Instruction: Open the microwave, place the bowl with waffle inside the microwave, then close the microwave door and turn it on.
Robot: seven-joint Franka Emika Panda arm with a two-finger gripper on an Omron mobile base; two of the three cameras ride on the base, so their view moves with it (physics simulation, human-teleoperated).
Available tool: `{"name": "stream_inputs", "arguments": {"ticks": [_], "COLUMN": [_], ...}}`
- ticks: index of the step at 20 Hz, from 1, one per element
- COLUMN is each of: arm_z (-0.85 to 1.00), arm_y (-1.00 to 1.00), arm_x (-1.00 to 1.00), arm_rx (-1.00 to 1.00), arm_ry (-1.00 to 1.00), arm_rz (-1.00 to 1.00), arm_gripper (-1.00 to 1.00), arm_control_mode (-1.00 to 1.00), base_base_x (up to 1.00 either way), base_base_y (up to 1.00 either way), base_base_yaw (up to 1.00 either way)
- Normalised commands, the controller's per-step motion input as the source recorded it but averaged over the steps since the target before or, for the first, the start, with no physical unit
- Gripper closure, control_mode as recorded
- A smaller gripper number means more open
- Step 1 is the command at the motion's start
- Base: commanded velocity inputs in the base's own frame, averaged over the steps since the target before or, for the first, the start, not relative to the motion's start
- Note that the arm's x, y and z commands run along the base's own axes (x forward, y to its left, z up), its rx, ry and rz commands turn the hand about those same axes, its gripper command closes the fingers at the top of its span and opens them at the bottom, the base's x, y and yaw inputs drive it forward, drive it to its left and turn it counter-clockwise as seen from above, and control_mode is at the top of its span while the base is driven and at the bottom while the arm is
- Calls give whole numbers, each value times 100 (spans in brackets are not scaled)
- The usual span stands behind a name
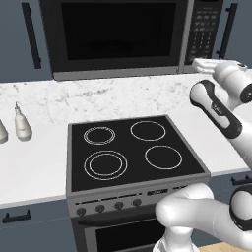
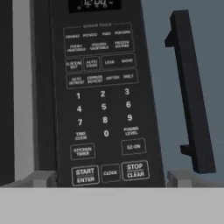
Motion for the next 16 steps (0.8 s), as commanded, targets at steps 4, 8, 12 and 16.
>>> {"name": "stream_inputs", "arguments": {"ticks": [4,8,12,16], "arm_z": [9,9,2,-3], "arm_y": [-28,-19,-1,1], "arm_x": [-16,-5,0,2], "arm_rx": [0,0,0,-2], "arm_ry": [5,4,4,4], "arm_rz": [0,0,1,3], "arm_gripper": [-100,-100,-100,-100], "arm_control_mode": [-100,-100,-100,-100], "base_base_x": [0,0,0,0], "base_base_y": [0,0,0,0], "base_base_yaw": [0,0,0,0]}}
